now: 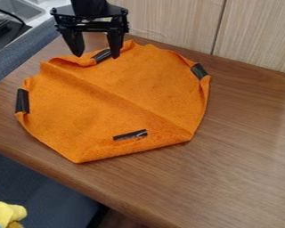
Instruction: Fold the cloth from bottom right to top left
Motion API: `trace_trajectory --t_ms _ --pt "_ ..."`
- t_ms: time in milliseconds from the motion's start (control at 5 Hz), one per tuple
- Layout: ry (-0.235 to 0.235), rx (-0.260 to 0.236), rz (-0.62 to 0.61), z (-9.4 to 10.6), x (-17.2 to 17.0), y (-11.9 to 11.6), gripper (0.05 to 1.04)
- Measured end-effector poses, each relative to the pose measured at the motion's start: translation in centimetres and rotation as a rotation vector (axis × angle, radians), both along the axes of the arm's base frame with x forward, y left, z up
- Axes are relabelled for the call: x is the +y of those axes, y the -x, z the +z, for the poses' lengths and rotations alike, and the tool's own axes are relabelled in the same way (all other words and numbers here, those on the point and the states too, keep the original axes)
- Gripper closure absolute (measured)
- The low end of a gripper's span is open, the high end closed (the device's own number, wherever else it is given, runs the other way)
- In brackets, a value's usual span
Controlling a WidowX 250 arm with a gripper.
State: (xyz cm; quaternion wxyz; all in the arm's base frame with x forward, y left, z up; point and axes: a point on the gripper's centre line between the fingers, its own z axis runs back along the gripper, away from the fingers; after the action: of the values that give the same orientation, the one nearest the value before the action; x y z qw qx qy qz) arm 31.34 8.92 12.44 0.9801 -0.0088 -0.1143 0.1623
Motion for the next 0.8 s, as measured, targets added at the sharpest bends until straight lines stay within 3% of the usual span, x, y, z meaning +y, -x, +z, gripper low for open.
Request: trace_trajectory --t_ms 400,800 --pt "0.032 0.073 -0.032 -2.9 -1.2 1.4 0.084" --pt "0.051 0.119 -0.228 -5.2 -5.1 3.6 0.084"
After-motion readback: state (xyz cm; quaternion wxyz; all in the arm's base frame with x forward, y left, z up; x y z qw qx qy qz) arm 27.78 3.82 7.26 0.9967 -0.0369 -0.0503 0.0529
